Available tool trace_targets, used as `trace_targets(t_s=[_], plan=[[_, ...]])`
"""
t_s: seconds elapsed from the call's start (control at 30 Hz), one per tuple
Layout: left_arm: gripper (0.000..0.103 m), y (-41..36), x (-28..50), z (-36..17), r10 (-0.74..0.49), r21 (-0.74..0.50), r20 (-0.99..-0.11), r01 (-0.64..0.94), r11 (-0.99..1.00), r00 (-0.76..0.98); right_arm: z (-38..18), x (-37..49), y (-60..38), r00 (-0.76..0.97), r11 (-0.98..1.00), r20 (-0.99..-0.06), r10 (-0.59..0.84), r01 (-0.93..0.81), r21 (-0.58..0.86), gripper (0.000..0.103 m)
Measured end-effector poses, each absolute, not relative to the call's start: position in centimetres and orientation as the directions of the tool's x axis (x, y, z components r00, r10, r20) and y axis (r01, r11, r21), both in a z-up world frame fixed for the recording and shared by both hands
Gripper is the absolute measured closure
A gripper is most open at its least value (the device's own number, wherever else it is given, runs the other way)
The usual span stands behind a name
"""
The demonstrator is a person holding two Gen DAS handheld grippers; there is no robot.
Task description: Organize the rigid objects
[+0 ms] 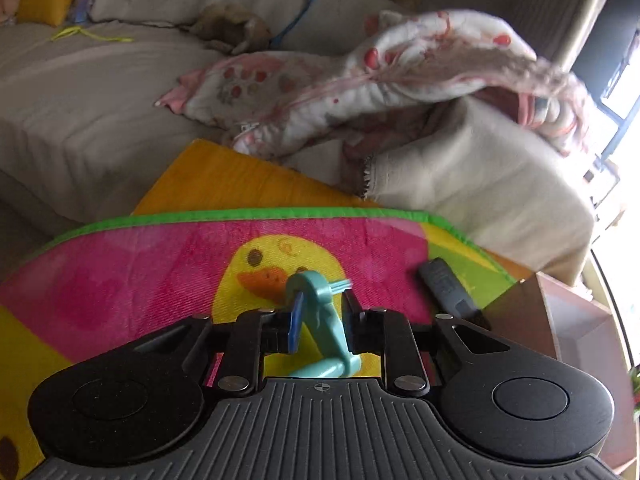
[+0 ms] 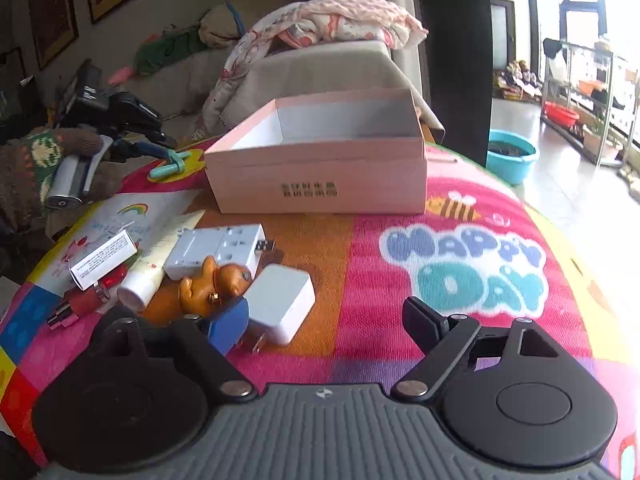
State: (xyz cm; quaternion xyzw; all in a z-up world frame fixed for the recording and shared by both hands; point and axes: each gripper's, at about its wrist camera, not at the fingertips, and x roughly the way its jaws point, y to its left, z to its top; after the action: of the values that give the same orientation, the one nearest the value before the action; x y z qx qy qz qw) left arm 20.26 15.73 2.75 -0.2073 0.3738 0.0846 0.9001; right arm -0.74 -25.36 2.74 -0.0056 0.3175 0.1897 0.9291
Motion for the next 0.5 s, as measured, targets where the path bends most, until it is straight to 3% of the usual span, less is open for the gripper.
trace_targets(t_s=[0.17,0.27,0.33,0.5], plan=[[0.072,14.7,20.3,1.5,0.003,-0.216,-0.698,-0.215,0.953,0.716,7.9,3.8,-22.4,0.749,0.907,-0.550,0.369,-0.419,0.038,0.018],[0.075,14.7,19.1,1.3,-0.023,-0.178,-0.674,-0.133,0.975,0.738,11.0,8.2,-18.7,0.710,0.865,-0.554,0.435,-0.501,0.037,0.019],[0.083,15.0,18.1,1.1,-0.073,-0.202,-0.668,-0.086,0.976,0.741,12.5,11.8,-15.5,0.663,0.833,-0.576,0.478,-0.550,0.059,0.023],[0.085,15.9,12.8,0.6,-0.205,-0.294,-0.629,0.015,0.956,0.750,12.5,20.9,-6.9,0.514,0.789,-0.709,0.482,-0.607,0.096,0.043]])
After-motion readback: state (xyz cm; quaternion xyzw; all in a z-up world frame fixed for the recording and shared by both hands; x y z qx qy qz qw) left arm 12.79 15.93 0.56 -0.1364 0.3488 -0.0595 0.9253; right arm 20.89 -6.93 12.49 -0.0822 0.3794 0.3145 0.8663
